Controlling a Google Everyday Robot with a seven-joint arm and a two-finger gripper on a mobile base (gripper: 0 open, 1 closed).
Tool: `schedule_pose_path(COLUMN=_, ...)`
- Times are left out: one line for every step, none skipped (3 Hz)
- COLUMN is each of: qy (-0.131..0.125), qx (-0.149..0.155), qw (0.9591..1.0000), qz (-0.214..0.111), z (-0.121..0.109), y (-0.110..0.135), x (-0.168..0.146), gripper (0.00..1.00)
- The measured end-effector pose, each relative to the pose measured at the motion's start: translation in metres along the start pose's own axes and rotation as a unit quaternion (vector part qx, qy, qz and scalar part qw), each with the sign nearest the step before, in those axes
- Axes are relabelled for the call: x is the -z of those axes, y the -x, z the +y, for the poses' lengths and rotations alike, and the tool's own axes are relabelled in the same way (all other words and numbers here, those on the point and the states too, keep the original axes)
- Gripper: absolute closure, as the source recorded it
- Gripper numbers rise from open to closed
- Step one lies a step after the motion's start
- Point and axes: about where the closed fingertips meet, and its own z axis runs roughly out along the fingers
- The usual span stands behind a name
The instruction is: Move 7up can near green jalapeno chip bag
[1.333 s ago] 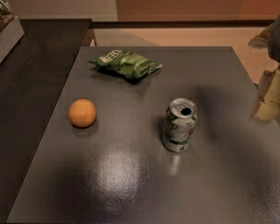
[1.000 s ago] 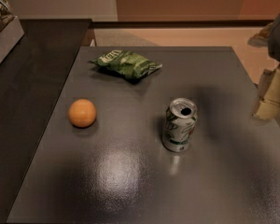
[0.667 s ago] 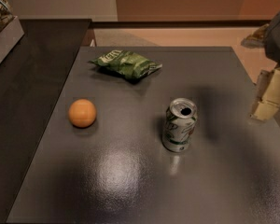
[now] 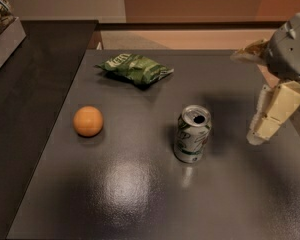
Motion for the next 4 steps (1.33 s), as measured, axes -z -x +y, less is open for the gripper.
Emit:
schedule_pose_path(qy=0.026, qx=0.024, qw=0.9981, qz=-0.049, z=0.017, y=0.024, x=-0.014, gripper=0.0)
schedule_pose_path(qy=0.044, qx=0.032, qw=0.9949, qz=-0.085, z=0.027, y=0.04, x=-0.029, gripper=0.0)
schedule_pose_path(qy=0.062, qx=0.032, qw=0.992, qz=-0.105, z=0.032, y=0.049, x=-0.047, gripper=0.0)
schedule_pose_path(qy=0.076, qx=0.028, qw=0.99, qz=-0.116, z=0.034, y=0.051, x=-0.061, gripper=0.0)
